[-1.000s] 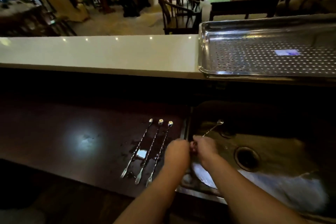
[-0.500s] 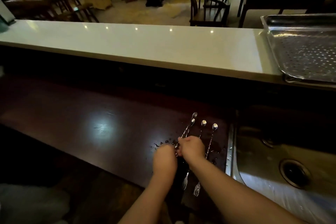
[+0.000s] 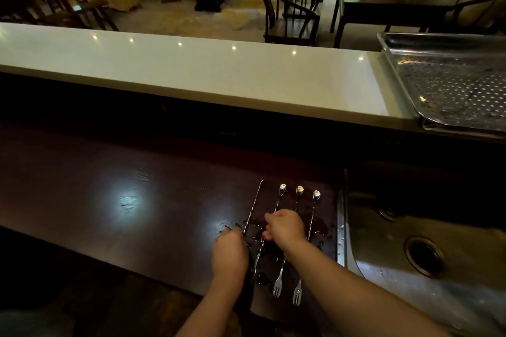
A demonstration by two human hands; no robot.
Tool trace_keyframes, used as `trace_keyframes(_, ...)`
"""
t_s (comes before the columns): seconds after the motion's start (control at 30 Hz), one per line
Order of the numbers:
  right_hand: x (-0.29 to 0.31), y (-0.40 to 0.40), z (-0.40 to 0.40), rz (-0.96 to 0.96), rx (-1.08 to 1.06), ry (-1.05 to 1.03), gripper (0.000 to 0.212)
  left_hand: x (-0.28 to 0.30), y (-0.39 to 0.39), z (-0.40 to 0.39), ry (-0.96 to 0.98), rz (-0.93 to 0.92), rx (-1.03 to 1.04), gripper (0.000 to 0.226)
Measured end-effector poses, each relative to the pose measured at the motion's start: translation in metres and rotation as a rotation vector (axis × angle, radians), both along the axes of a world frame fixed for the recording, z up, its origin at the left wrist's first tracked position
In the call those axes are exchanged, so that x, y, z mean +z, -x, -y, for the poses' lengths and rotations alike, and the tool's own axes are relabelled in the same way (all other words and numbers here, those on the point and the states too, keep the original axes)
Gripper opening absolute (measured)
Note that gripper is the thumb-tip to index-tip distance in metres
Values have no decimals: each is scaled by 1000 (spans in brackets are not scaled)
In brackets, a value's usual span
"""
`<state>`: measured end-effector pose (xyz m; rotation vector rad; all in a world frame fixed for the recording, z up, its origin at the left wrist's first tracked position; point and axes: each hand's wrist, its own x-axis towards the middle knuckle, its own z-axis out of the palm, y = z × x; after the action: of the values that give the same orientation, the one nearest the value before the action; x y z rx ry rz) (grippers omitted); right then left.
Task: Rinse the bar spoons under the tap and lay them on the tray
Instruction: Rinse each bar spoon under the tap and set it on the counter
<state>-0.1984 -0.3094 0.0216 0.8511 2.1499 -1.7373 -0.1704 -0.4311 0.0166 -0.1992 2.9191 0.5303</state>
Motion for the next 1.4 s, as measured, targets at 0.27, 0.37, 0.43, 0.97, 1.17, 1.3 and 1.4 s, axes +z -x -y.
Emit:
trace_keyframes(0.27,-4,1,-2,5,24,-48,18,-5,-2,4,-48,-54,8,20)
trace_keyframes(0.37,-4,1,-5,5,27,-51,19,-6,-2,5,-45,-60,-5,20)
trace_keyframes(0.43,-5,-1,-7,4,20,-56,20,-5,0,4,-39,-48,-8,21)
trace_keyframes(0.97,22,-34,-95,-249,223,-973,34,18,26,-83,-120,-462,-331,30)
trace_keyframes(1.17,34,-65,-170,-211,132,-1224,38,35,22,-149,-133,-586,-484,29)
trace_keyframes(1.3,42,-94,-223,-213,85,-1309,38,41,6,-201,-163,-568,-548,34)
trace_keyframes(1.4,45,-119,-258,-218,5,-1341,34,43,-11,-240,-186,-569,-590,35)
